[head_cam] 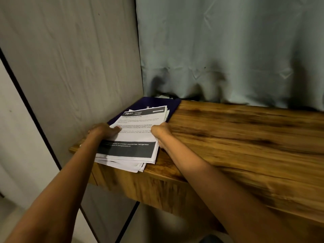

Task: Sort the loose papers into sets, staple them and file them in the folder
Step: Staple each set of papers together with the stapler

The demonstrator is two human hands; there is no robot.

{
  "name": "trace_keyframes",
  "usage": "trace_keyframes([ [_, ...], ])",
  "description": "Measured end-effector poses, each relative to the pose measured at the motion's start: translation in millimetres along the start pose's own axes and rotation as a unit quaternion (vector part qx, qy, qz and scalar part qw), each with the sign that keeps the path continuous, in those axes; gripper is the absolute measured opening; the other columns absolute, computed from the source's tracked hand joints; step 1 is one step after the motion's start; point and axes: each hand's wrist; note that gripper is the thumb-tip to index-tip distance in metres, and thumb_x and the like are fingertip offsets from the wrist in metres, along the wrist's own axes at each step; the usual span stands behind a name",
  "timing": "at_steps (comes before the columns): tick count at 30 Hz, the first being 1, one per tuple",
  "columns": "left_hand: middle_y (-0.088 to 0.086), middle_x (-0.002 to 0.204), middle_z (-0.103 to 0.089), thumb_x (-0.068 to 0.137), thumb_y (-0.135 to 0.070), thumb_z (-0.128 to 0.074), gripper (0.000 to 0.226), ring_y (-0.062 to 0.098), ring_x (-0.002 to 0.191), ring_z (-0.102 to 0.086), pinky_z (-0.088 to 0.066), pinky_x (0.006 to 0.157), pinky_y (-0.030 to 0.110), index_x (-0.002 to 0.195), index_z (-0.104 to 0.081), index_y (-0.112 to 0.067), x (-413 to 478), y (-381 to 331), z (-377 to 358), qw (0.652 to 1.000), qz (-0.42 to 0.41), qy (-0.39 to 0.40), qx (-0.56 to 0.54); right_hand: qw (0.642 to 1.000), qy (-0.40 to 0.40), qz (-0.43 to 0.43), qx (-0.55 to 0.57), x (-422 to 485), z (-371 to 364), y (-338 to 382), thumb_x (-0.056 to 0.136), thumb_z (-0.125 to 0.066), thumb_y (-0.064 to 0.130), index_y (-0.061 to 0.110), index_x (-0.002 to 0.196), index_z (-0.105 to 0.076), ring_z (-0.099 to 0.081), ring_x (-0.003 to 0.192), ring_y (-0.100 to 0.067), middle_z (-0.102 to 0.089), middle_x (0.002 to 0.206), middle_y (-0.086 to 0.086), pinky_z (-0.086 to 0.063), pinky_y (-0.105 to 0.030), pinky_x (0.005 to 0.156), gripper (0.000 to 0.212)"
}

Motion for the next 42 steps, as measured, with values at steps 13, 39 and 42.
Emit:
trace_keyframes([
  [13,0.017,0.130,-0.057,0.091,-0.028,-0.063,0.047,0.034,0.115,-0.056,-0.044,0.102,0.041,0.127,-0.056,0.001,-37.1,-42.0,-0.8,0.963,-0.042,-0.007,-0.265,0.996,0.009,0.080,0.042,-38.9,80.7,22.7,0.085,-0.047,-0.012,0.000,0.123,-0.053,-0.060,0.110,-0.030,-0.061,0.125,-0.014,-0.052,-0.034,0.085,0.040],
  [39,-0.002,0.114,-0.059,0.072,-0.074,-0.034,0.083,0.014,0.097,-0.059,-0.048,0.074,0.024,0.120,-0.039,-0.006,-171.1,-323.5,-74.7,0.759,-0.393,-0.077,-0.513,0.936,-0.172,0.308,0.004,-34.7,380.1,28.5,0.090,-0.062,0.004,0.004,0.128,-0.045,-0.060,0.104,-0.014,-0.060,0.116,-0.002,-0.051,-0.028,0.091,0.042],
  [42,0.001,0.116,-0.061,0.080,-0.067,-0.038,0.061,0.018,0.102,-0.062,-0.053,0.084,0.034,0.114,-0.037,-0.017,-164.6,-335.8,-63.8,0.761,-0.409,-0.081,-0.497,0.933,-0.172,0.314,0.045,-36.2,383.0,35.0,0.091,-0.063,0.013,0.010,0.128,-0.046,-0.061,0.094,-0.003,-0.061,0.111,0.005,-0.053,-0.017,0.077,0.041],
])
Point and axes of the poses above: each hand's wrist, its own x-axis towards the middle knuckle, its own z-axis out of the back of the hand, y = z × x
